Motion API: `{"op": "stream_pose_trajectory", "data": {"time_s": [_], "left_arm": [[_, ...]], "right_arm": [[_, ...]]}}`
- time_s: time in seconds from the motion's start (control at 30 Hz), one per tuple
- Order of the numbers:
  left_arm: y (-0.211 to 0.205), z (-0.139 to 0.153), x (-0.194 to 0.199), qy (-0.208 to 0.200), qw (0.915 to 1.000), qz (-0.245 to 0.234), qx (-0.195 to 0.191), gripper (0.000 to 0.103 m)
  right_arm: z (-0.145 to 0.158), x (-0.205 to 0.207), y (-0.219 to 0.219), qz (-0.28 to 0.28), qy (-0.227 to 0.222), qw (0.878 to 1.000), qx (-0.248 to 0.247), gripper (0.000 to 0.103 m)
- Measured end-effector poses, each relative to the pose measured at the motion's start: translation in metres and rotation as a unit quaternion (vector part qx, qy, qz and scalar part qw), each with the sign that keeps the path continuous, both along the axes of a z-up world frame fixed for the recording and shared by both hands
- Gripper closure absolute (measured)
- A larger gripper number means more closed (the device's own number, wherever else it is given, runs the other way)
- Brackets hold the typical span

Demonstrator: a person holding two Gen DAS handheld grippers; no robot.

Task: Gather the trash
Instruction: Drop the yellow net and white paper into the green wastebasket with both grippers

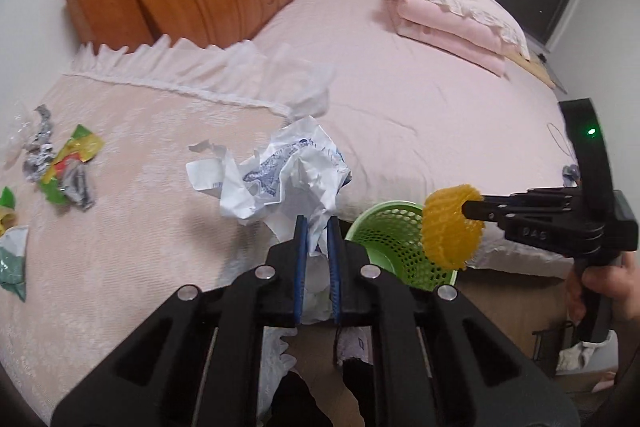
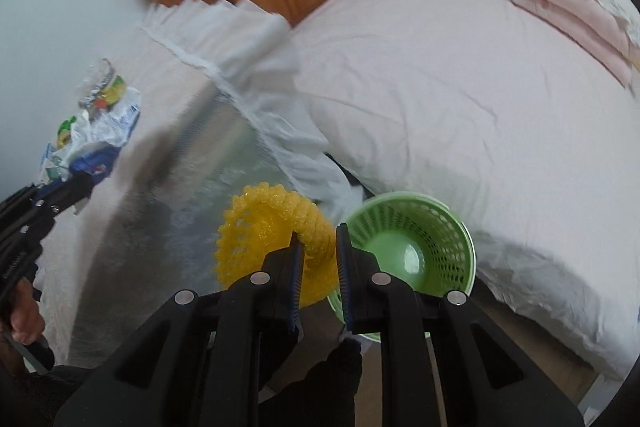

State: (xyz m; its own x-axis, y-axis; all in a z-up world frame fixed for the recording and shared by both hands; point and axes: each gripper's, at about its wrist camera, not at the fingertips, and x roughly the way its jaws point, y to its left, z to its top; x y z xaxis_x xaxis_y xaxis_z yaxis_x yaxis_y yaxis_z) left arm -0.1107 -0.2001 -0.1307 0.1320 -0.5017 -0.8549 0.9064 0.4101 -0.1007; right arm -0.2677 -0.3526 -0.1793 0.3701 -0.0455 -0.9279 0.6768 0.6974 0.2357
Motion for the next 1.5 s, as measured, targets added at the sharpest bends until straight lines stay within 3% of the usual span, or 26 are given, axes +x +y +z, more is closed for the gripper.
{"op": "stream_pose_trajectory", "data": {"time_s": [0.13,0.17,0.2,0.27,0.4,0.63,0.9,0.93,0.97,1.0,1.07,1.1,1.17,1.5], "left_arm": [[-0.027,-0.012,-0.029,-0.001,0.9994,-0.024,0.024,0.093],[-0.033,-0.015,-0.035,0.0,0.9992,-0.027,0.029,0.093],[-0.037,-0.018,-0.04,0.001,0.999,-0.03,0.034,0.093],[-0.044,-0.022,-0.05,0.002,0.9984,-0.037,0.043,0.093],[-0.056,-0.029,-0.067,0.004,0.9968,-0.055,0.057,0.093],[-0.078,-0.039,-0.094,0.009,0.9932,-0.093,0.07,0.093],[-0.094,-0.046,-0.113,0.016,0.9879,-0.132,0.08,0.092],[-0.096,-0.046,-0.115,0.019,0.9871,-0.137,0.08,0.09],[-0.097,-0.046,-0.117,0.02,0.9868,-0.14,0.08,0.075],[-0.098,-0.046,-0.118,0.018,0.9869,-0.139,0.079,0.047],[-0.099,-0.042,-0.121,0.005,0.9882,-0.135,0.071,0.02],[-0.099,-0.041,-0.122,0.003,0.9885,-0.136,0.066,0.015],[-0.099,-0.041,-0.119,0.002,0.9889,-0.133,0.066,0.007],[-0.08,-0.026,-0.081,-0.014,0.9964,-0.051,0.066,0.008]], "right_arm": [[-0.039,-0.024,-0.015,-0.013,0.026,1.0,0.012,0.086],[-0.046,-0.029,-0.018,-0.014,0.03,0.999,0.014,0.082],[-0.052,-0.033,-0.021,-0.018,0.033,0.999,0.015,0.062],[-0.058,-0.042,-0.027,-0.025,0.038,0.999,0.01,0.033],[-0.061,-0.058,-0.039,-0.037,0.048,0.998,0.006,0.016],[-0.052,-0.091,-0.057,-0.078,0.053,0.995,-0.006,0.007],[-0.046,-0.116,-0.069,-0.114,0.05,0.992,-0.004,0.006],[-0.046,-0.117,-0.07,-0.116,0.051,0.992,-0.004,0.006],[-0.045,-0.119,-0.07,-0.117,0.051,0.992,-0.004,0.006],[-0.044,-0.119,-0.071,-0.118,0.051,0.992,-0.004,0.006],[-0.043,-0.12,-0.071,-0.117,0.052,0.992,-0.006,0.006],[-0.042,-0.12,-0.071,-0.117,0.053,0.992,-0.006,0.006],[-0.041,-0.121,-0.071,-0.117,0.054,0.992,-0.006,0.005],[-0.039,-0.113,-0.066,-0.108,0.055,0.993,-0.005,0.003]]}}
